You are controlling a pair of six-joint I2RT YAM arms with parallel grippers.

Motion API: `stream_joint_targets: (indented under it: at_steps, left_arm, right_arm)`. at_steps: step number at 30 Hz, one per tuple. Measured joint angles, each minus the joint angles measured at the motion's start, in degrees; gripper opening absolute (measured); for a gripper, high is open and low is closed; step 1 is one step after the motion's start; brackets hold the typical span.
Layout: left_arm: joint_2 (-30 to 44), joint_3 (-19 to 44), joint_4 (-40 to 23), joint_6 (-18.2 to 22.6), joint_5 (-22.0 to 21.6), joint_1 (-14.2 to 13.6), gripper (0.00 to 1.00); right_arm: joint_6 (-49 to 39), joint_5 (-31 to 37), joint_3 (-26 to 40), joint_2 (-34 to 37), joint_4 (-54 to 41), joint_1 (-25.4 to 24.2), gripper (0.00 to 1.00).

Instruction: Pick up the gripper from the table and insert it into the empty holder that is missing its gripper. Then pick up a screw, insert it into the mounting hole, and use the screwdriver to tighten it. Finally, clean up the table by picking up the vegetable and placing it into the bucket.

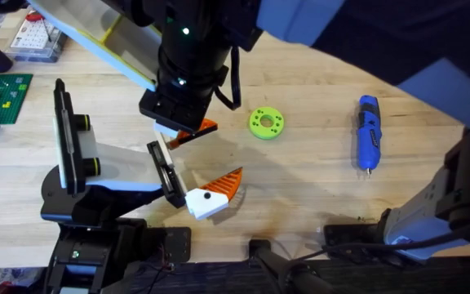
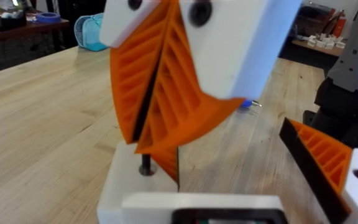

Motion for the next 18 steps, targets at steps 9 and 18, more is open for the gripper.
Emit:
stream_joint_targets:
  at_steps: [9, 18]
  left_arm:
    - [0.0, 0.0, -1.65, 0.02, -0.04, 0.0, 0.99]
    - [0.0, 0.0, -1.66, 0.02, -0.04, -0.01, 0.99]
  right_arm:
    - [0.02, -0.02, 0.0, 0.03, -0.41, -0.3, 0.012]
    - [0.02, -0.02, 0.0, 0.03, -0.85, -0.75, 0.012]
